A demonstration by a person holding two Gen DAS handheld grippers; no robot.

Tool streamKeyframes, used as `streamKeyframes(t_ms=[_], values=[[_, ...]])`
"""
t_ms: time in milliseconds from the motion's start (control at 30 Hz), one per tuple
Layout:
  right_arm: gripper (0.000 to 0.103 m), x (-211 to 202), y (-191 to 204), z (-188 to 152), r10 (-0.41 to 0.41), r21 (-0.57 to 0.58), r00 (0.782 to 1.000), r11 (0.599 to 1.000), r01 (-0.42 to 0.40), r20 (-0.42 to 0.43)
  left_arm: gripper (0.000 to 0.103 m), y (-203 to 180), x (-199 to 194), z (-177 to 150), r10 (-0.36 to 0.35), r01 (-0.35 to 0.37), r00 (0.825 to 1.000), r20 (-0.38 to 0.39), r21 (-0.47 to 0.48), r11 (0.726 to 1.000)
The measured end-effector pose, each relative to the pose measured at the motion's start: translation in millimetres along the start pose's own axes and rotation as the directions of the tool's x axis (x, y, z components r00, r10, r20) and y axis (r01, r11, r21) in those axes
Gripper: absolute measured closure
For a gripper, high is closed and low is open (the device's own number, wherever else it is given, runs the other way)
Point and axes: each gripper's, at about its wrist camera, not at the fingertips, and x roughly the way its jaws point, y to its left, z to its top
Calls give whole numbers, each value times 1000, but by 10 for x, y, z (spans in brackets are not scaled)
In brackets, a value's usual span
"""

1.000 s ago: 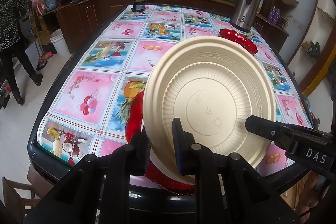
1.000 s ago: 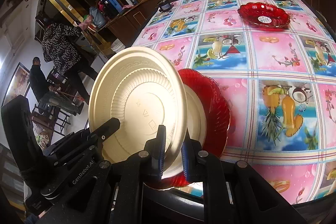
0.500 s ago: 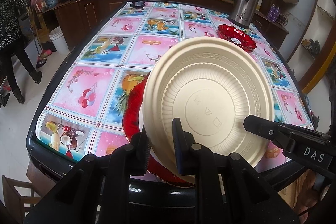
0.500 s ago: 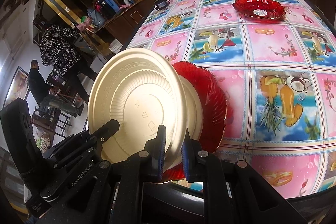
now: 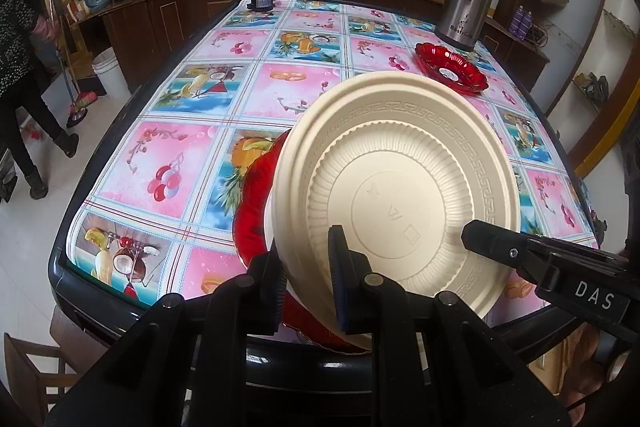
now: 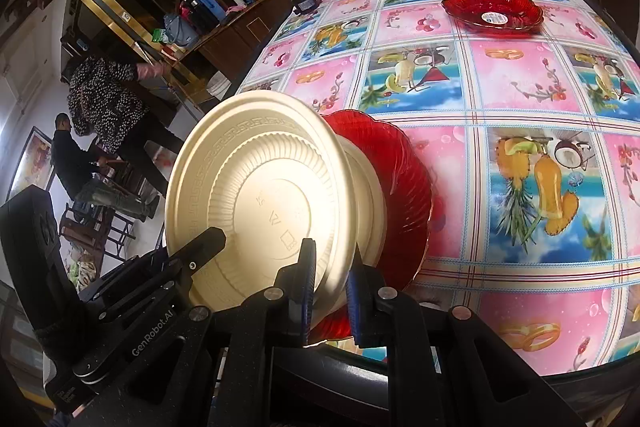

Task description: Organize plates and bowls

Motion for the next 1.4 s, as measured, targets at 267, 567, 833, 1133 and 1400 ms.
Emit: streamKeyframes(t_ms=[267,567,833,1133,1400], values=[[88,-1,2,-2,0,0,1000,1000,0,0,86,4,-24,6,-6,6,1000,3,-1,1000],[88,7,-1,-10,-3,2,1000,1000,3,-1,86,25,-48,-2,-18,18,1000,-2,-6,1000],[86,6,-2,-16,-5,2,1000,1000,5,-4,86,13,-31,-2,-21,21,1000,-12,0,1000],[86,36,-20,-19,-11,7,1000,1000,11,-16,86,11,8,-6,-23,23,999,-25,2,1000],[86,54,-7,-21,-15,6,1000,1000,15,-25,86,21,37,0,-26,26,999,-36,0,1000]])
